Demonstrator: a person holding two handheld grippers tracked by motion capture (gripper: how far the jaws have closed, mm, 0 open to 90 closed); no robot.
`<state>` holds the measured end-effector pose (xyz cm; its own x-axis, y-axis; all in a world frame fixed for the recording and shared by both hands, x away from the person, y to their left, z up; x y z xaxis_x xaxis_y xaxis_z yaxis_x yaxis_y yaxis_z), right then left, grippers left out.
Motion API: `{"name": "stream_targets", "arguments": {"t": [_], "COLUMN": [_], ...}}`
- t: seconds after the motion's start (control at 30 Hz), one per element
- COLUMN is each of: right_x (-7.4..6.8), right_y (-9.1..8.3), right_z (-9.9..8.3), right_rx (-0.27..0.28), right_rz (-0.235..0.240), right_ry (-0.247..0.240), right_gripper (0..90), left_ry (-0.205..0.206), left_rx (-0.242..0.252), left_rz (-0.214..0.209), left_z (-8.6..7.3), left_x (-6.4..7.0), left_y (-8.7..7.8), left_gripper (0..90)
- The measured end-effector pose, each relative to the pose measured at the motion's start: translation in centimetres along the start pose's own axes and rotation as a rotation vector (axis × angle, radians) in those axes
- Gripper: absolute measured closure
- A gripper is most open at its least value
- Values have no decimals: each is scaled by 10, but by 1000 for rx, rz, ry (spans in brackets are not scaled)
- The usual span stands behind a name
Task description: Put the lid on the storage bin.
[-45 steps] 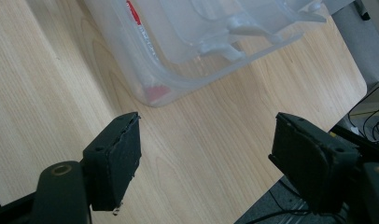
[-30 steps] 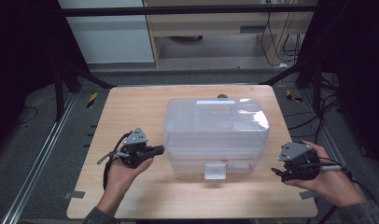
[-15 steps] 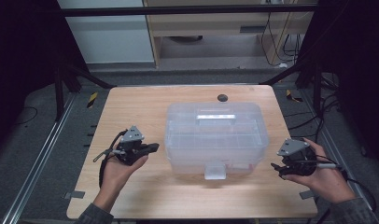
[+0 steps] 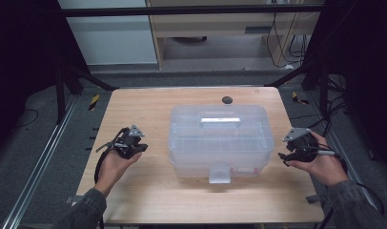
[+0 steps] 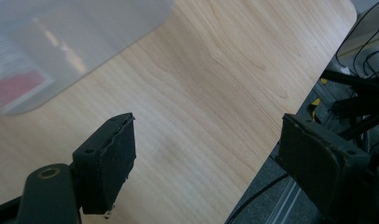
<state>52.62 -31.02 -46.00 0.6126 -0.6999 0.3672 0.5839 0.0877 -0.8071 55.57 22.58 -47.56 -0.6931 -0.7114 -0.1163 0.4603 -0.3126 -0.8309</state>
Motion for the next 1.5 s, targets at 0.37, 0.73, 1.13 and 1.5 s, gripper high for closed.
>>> {"name": "stream_targets", "arguments": {"t": [0.37, 0.73, 1.13, 1.5], "right_x": [27, 47, 44, 40], "right_y": [53, 75, 98, 105], "right_z": [-3, -2, -3, -6], "right_rx": [-23, 68, 99, 159], "right_rz": [7, -9, 34, 80], "right_ry": [122, 338, 437, 522], "right_gripper": [218, 209, 190, 176], "left_ry": [-53, -183, -235, -359], "left_rx": [-6, 79, 154, 222], "left_rz": [73, 130, 134, 101], "left_z": [-5, -15, -17, -24], "left_x": [-25, -54, -64, -66], "left_y": [21, 35, 45, 56], "left_gripper": [898, 882, 846, 505]}}
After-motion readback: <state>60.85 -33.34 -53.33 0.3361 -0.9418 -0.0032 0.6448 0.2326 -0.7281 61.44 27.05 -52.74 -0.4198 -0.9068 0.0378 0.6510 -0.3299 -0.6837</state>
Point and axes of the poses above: each handheld gripper's, and its own axes: y roughly forward along the jaws, z roughly out of its top, x roughly to its right, the point moved 4 cm from there along y, roughly forward along the jaws, and after that the axes turned 2 degrees about -x, right-handed, at the moved point
